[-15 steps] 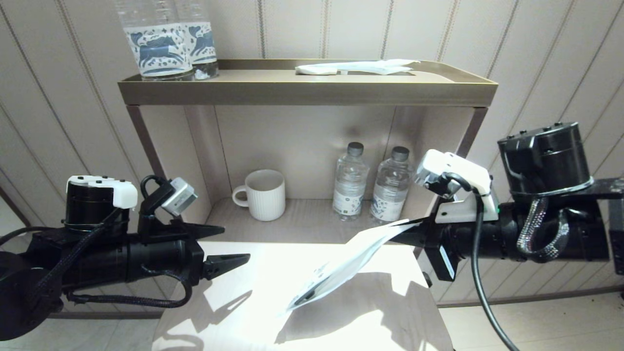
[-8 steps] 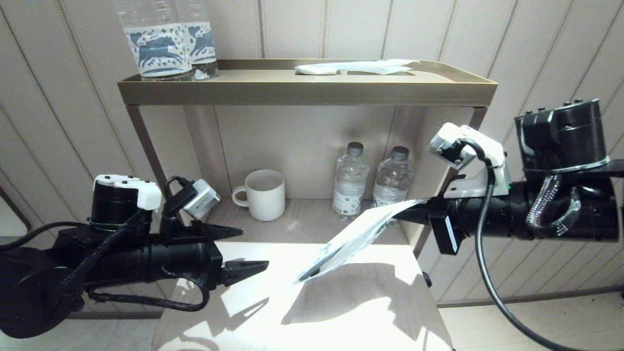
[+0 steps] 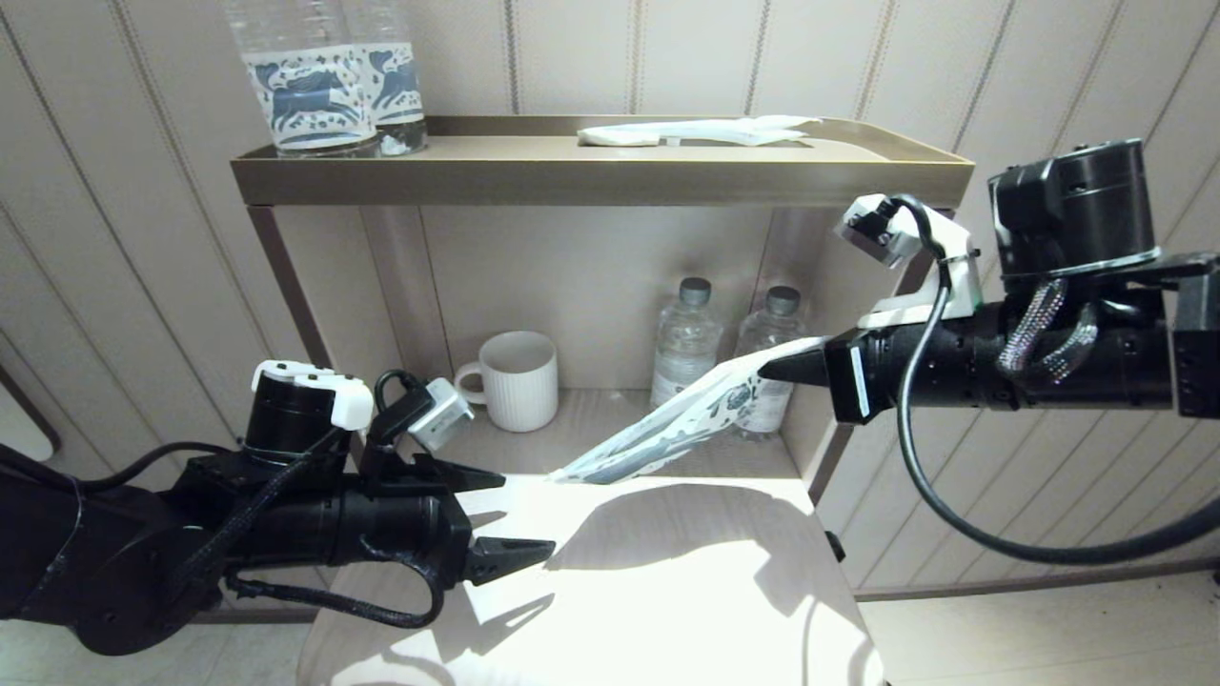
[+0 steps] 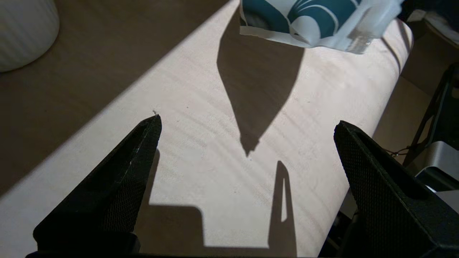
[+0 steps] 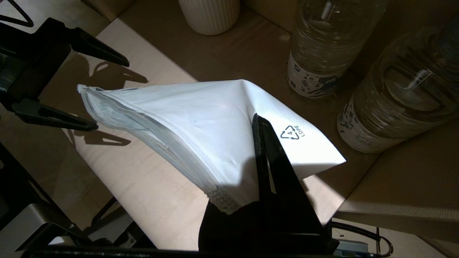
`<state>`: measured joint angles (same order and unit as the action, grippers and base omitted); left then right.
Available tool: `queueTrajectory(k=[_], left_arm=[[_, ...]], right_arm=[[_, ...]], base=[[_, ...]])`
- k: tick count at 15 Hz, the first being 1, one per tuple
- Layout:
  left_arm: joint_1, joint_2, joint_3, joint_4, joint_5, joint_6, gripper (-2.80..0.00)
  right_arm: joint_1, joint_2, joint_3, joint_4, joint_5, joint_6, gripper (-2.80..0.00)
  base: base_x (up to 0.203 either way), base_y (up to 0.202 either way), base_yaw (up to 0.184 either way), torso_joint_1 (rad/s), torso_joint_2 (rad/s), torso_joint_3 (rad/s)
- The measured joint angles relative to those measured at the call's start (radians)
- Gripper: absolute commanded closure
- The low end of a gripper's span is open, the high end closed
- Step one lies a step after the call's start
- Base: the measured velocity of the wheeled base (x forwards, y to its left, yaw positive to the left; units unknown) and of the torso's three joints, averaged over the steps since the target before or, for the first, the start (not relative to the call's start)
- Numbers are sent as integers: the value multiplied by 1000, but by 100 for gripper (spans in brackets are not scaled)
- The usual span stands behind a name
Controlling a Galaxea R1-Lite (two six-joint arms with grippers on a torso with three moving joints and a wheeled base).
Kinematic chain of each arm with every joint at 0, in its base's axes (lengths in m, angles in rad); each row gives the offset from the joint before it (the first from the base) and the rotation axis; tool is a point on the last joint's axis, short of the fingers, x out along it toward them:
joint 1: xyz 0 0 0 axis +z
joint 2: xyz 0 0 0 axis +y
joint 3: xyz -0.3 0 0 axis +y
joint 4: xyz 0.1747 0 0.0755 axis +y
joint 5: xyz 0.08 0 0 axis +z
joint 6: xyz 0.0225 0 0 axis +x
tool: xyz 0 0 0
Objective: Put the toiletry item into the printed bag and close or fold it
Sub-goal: Hand it to the other hand
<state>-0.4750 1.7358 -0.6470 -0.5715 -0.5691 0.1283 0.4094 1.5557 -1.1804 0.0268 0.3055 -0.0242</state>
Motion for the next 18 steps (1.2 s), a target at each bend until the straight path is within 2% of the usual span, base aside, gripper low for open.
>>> queueTrajectory(k=[4, 9, 11, 18], left_arm=[[-14, -56, -17, -35, -6, -7, -280], [-113, -71, -50, -40, -9, -63, -280], [-133, -59, -55, -40, -8, -66, -280], [-147, -9, -67, -41, -4, -70, -280]], right_arm=[[-1, 8, -7, 1, -9, 0, 0], [0, 6, -16, 2, -9, 1, 0], [0, 3, -16, 2, -9, 1, 0], [-1, -14, -24, 2, -9, 5, 0]], base=[[0, 0, 0, 0, 0, 0], [0, 0, 0, 0, 0, 0], [0, 0, 0, 0, 0, 0], [0, 0, 0, 0, 0, 0]])
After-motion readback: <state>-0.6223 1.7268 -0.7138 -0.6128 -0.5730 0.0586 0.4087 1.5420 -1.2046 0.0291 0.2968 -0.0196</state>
